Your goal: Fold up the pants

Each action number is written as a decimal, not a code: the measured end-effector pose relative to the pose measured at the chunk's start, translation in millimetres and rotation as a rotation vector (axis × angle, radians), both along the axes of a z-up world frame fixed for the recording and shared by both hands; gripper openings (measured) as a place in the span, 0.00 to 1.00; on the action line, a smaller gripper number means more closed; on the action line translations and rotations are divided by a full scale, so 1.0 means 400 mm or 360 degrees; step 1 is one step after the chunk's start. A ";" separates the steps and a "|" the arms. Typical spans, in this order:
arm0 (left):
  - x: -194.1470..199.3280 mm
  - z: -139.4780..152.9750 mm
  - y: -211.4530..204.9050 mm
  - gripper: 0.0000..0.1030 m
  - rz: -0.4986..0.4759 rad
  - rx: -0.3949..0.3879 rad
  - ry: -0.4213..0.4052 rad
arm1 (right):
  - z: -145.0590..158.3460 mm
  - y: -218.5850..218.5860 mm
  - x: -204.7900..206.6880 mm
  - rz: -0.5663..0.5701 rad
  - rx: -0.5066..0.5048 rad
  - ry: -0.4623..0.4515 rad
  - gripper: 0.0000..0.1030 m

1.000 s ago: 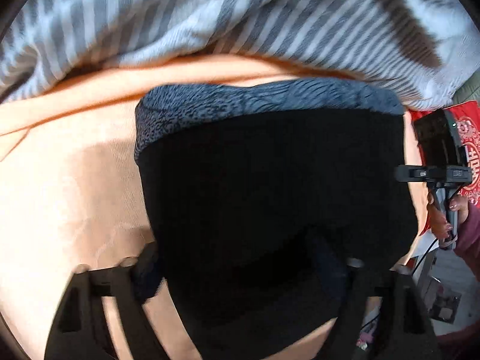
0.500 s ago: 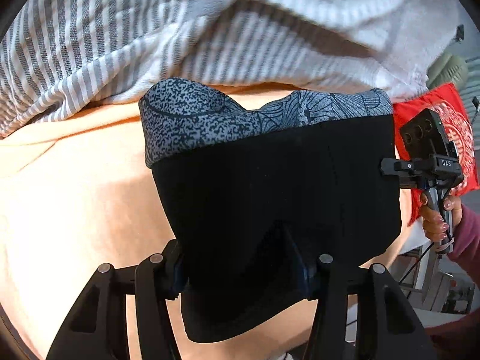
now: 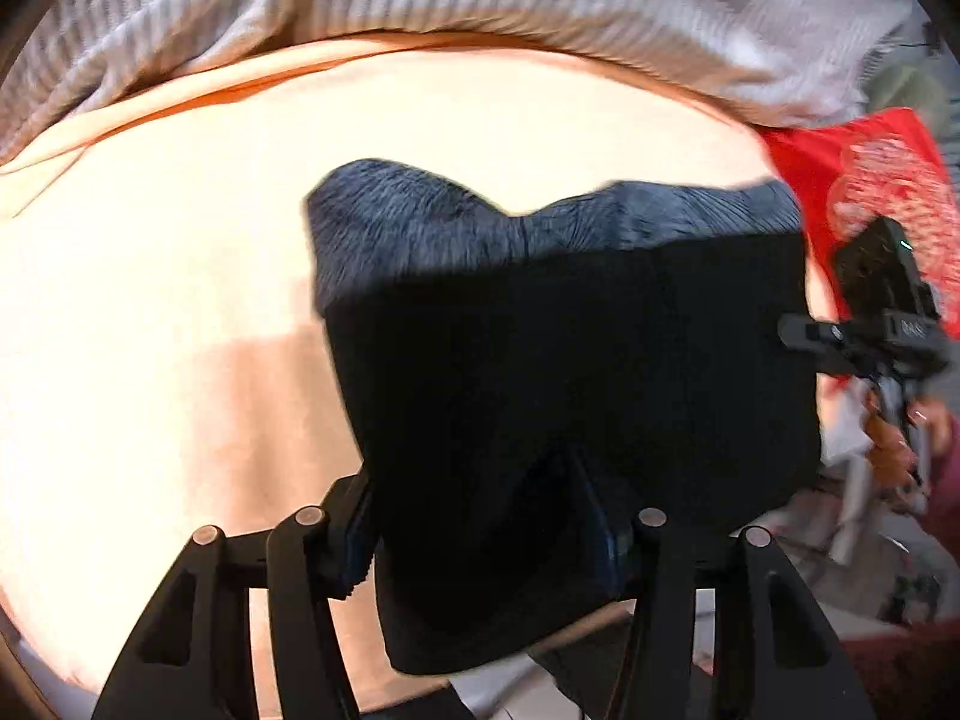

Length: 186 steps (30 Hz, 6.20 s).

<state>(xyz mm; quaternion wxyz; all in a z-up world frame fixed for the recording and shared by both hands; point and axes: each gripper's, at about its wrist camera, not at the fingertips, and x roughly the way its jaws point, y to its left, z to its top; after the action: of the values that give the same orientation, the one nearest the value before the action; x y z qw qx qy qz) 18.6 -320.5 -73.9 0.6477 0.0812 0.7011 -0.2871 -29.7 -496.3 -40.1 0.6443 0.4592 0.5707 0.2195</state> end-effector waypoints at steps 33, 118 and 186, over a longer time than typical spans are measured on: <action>0.042 0.073 -0.007 0.77 0.0373 0.0374 -0.0415 | 0.185 0.091 0.049 0.0052 -0.1247 -0.0151 0.15; -0.318 0.128 0.093 1.00 0.0091 0.0428 -0.0432 | 0.212 0.398 -0.245 -0.0019 -0.1647 0.0004 1.00; -0.311 0.095 0.082 1.00 0.0130 0.0490 -0.0419 | 0.183 0.412 -0.236 0.0047 -0.1603 0.0007 1.00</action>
<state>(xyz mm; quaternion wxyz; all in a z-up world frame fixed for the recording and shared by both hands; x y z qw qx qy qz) -105.7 -287.5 -35.7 0.7248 0.1877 0.6486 -0.1369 -124.0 -331.6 33.2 0.7815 0.0836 0.6137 -0.0751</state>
